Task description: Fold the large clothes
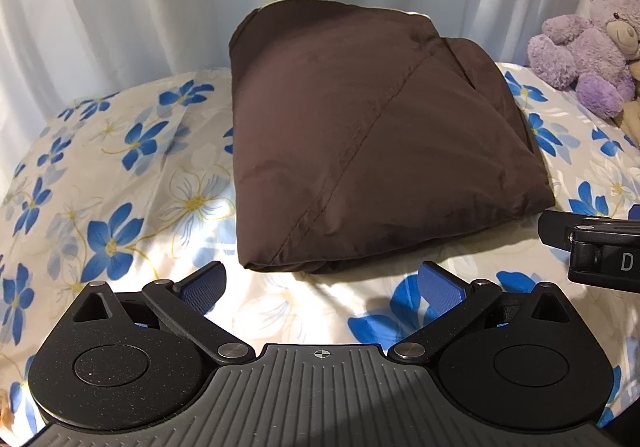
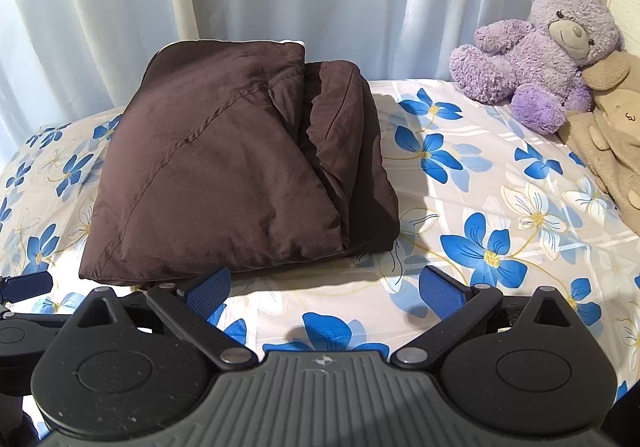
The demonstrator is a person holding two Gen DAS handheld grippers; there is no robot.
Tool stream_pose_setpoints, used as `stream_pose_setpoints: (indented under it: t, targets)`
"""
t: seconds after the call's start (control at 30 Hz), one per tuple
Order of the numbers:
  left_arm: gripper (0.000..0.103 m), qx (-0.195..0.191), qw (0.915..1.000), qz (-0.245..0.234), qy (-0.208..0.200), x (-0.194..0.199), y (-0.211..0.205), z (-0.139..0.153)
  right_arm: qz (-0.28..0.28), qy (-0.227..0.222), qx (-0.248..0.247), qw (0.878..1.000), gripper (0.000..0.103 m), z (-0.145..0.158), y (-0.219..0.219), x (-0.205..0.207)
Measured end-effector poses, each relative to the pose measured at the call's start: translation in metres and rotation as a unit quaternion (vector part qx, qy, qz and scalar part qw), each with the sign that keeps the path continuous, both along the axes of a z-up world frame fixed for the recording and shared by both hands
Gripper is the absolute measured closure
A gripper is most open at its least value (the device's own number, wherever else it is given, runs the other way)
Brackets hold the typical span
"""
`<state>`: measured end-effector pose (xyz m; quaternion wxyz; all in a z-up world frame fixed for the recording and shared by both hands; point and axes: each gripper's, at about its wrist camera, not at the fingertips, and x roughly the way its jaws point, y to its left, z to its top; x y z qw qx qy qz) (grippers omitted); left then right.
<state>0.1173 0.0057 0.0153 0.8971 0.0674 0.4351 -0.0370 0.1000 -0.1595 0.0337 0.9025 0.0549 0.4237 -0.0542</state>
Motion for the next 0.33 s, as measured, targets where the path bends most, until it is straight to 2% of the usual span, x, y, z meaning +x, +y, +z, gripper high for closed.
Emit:
stream_pose_setpoints:
  t: [0.33]
  targets:
    - [0.000,0.009,0.9999,-0.002,-0.012,-0.0022,-0.0037,0.0047,0.000,-0.002,-0.002,1.000,0.002,-0.0007,-0.0034,-0.0012]
